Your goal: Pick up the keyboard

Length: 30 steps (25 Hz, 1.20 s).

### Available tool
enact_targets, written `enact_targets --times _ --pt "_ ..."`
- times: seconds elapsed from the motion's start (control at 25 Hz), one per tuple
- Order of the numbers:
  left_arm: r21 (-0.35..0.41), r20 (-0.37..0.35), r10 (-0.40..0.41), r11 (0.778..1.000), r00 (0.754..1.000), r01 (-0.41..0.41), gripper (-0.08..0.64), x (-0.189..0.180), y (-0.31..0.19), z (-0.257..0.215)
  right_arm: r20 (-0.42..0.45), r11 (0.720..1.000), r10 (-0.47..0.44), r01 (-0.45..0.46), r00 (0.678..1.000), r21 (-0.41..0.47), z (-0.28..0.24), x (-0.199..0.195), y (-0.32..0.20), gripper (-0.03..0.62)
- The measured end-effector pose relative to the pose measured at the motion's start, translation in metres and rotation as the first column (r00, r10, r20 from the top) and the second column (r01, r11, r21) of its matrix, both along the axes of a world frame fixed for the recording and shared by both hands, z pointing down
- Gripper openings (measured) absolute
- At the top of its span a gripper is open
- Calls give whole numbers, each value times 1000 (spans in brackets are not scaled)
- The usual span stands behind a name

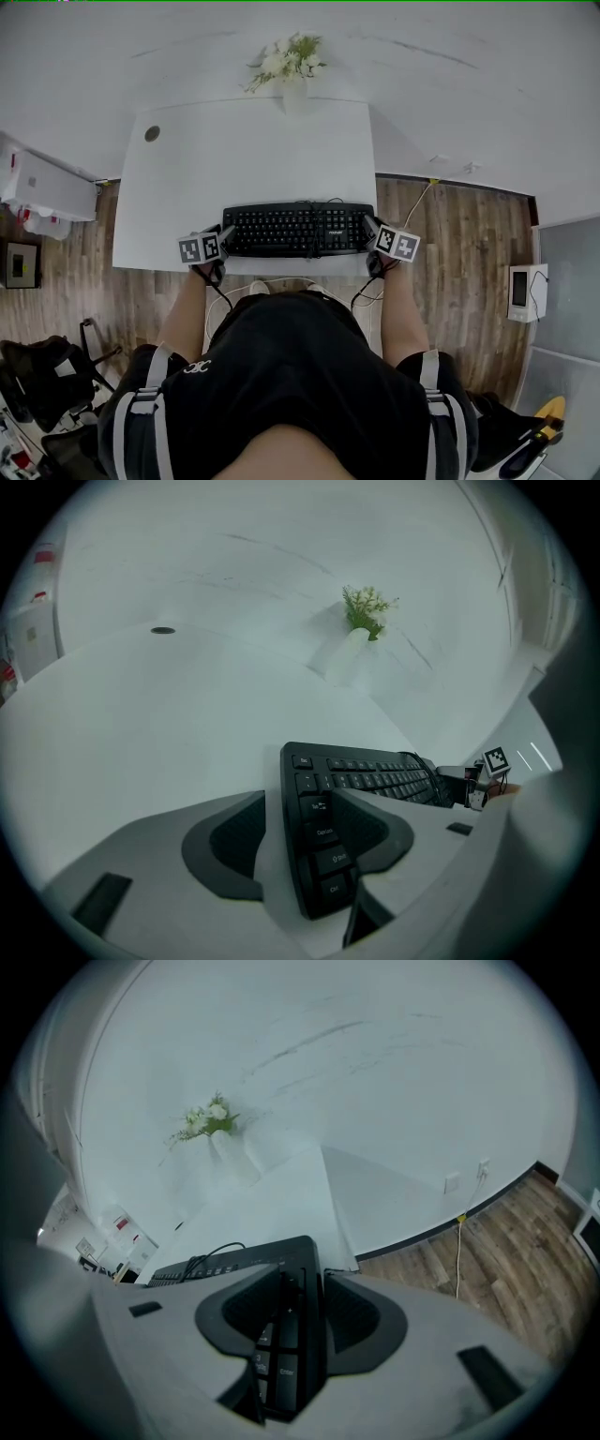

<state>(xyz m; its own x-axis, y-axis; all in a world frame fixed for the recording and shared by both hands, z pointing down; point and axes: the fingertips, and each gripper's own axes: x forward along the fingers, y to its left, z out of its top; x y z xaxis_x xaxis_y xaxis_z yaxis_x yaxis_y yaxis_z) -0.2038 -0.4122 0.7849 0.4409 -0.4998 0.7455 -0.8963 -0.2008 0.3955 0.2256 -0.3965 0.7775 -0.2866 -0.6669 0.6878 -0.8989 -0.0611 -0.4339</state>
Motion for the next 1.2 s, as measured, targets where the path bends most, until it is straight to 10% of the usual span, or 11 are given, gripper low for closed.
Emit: enact_targets --times 0.64,1.2 --pt "-48 -41 -33 998 999 31 172 -12 12 -7 72 999 19 -16 997 -51 -1 -20 42 140" --pt "169 -85 -32 985 996 46 170 -21 -6 -88 93 991 -11 -2 996 137 -72 -28 20 136"
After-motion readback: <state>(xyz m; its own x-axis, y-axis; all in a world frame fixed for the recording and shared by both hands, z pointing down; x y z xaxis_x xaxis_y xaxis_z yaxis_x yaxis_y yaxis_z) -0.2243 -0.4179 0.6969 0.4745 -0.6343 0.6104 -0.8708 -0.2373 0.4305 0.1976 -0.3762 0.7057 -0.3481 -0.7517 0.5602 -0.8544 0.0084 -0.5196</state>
